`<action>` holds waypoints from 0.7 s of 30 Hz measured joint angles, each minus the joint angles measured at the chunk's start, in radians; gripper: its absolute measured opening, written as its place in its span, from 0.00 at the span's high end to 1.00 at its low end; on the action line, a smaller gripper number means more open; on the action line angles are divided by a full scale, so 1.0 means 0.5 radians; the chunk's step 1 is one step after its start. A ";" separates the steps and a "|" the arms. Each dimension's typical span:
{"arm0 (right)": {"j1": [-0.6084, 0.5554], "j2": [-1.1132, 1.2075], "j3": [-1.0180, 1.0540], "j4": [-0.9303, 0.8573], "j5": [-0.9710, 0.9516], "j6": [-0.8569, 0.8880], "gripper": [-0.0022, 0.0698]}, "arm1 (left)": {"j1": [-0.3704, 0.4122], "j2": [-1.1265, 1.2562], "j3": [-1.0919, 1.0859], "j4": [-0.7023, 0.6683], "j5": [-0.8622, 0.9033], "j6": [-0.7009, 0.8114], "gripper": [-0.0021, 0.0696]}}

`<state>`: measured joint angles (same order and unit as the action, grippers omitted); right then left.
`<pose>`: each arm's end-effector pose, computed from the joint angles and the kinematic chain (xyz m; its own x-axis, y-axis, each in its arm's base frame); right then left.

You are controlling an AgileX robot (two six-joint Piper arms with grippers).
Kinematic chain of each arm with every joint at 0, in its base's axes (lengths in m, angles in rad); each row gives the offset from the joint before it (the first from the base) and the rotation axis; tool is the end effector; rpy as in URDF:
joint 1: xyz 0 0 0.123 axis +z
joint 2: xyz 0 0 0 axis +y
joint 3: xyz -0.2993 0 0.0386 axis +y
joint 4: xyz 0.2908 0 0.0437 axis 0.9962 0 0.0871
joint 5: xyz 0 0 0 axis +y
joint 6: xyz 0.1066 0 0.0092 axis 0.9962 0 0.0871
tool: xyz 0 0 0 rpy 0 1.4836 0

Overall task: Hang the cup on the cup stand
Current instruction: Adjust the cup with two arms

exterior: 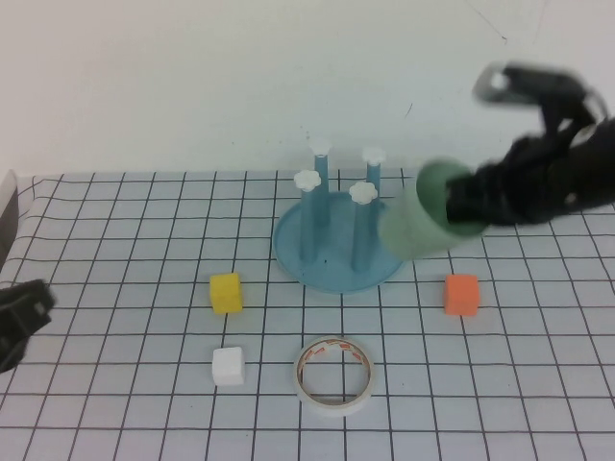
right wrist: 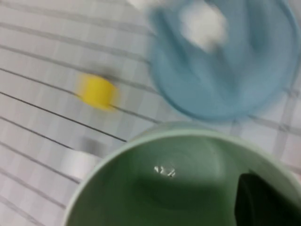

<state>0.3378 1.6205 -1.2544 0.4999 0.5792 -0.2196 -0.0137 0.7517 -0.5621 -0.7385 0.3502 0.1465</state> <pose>0.3798 0.1632 0.2826 -0.7643 -0.0561 -0.6425 -0.3410 0.8807 0.3288 0.1983 -0.0275 0.3063 -0.4250 -0.5118 -0.7466 0.0034 0.8239 -0.5667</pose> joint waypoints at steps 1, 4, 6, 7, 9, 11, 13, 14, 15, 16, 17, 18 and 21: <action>0.000 -0.076 0.000 0.082 0.000 -0.070 0.93 | 0.000 0.000 0.000 -0.196 0.029 0.116 0.97; 0.000 -0.248 0.000 0.476 0.000 -0.399 0.93 | 0.000 0.000 0.000 -0.902 0.135 0.637 0.97; 0.000 -0.324 0.005 0.815 0.000 -0.659 0.93 | 0.000 0.000 0.000 -1.449 0.243 1.097 0.97; 0.000 -0.345 0.016 0.974 0.000 -0.777 0.93 | 0.000 0.000 0.000 -1.619 0.296 1.283 0.97; 0.000 -0.373 0.078 1.436 0.000 -1.116 0.93 | 0.000 0.000 -0.020 -1.776 0.340 1.442 0.97; 0.000 -0.381 0.166 1.894 0.023 -1.457 0.93 | 0.000 0.000 -0.039 -1.858 0.350 1.463 0.97; 0.007 -0.381 0.256 2.186 0.052 -1.724 0.93 | 0.000 0.000 -0.039 -1.882 0.364 1.417 0.97; 0.020 -0.381 0.289 2.254 0.052 -1.792 0.93 | 0.000 0.000 -0.039 -1.891 0.385 1.382 0.97; 0.041 -0.377 0.314 2.298 0.052 -1.834 0.93 | 0.000 0.000 -0.039 -1.891 0.403 1.356 0.97; 0.060 -0.372 0.326 2.322 0.048 -1.856 0.93 | 0.000 0.003 -0.039 -1.895 0.432 1.329 0.97; 0.091 -0.364 0.336 2.336 0.048 -1.881 0.93 | 0.000 0.003 -0.039 -1.895 0.462 1.310 0.97; 0.125 -0.351 0.338 2.354 0.048 -1.890 0.93 | 0.000 0.004 -0.039 -1.895 0.481 1.310 0.97; 0.223 -0.333 0.348 2.365 0.048 -1.920 0.93 | 0.000 0.022 -0.039 -1.898 0.494 1.471 0.97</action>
<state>0.4493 1.4540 -1.0804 1.6824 0.6033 -1.1798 -0.0137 0.7626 -0.5817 -1.6876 0.5969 0.8822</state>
